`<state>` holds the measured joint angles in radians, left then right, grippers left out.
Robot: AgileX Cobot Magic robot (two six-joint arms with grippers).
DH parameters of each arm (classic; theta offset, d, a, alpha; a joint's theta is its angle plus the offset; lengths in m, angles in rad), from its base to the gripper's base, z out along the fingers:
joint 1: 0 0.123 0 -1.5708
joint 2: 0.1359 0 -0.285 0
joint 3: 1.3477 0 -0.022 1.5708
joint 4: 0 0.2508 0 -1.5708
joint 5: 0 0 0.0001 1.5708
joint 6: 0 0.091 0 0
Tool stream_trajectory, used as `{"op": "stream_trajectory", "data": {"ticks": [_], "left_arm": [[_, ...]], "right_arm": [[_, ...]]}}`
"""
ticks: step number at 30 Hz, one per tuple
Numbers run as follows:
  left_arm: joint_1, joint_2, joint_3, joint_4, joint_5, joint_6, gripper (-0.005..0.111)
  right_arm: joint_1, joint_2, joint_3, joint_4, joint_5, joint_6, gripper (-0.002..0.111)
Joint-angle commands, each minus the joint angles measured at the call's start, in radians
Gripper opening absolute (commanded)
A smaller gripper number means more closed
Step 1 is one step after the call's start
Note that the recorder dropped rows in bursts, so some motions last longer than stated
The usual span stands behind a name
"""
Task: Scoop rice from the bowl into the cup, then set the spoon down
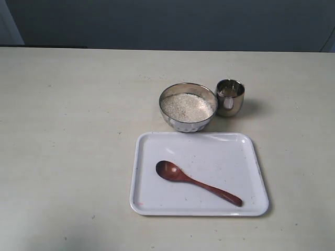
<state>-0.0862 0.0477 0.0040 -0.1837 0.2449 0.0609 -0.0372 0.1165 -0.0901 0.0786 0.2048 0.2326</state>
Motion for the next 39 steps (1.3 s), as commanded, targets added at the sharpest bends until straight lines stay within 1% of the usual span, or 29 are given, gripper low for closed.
{"op": "stream_trajectory", "data": {"ticks": [1, 3, 10, 16, 25, 32, 39], "left_arm": [[-0.006, -0.001, -0.004, 0.001, -0.013, -0.007, 0.001], [-0.006, -0.001, -0.004, 0.001, -0.013, -0.007, 0.001], [-0.006, -0.001, -0.004, 0.001, -0.013, -0.007, 0.001], [-0.006, -0.001, -0.004, 0.001, -0.013, -0.007, 0.001], [-0.006, -0.001, -0.004, 0.001, -0.013, -0.007, 0.001], [-0.006, -0.001, -0.004, 0.001, -0.013, -0.007, 0.001], [-0.006, -0.001, -0.004, 0.001, -0.013, -0.007, 0.001]], "right_arm": [[-0.042, -0.058, 0.007, -0.005, 0.134, -0.030, 0.000], [-0.042, -0.065, 0.007, -0.005, 0.166, -0.052, 0.000], [-0.042, -0.068, 0.009, -0.005, 0.161, -0.130, 0.000], [-0.044, -0.114, 0.018, -0.004, 0.161, -0.181, 0.000], [-0.044, -0.117, 0.090, 0.016, 0.144, -0.181, 0.000], [-0.044, -0.117, 0.090, -0.005, 0.126, -0.181, 0.000], [-0.044, -0.117, 0.090, -0.024, 0.126, -0.238, 0.000]]}}
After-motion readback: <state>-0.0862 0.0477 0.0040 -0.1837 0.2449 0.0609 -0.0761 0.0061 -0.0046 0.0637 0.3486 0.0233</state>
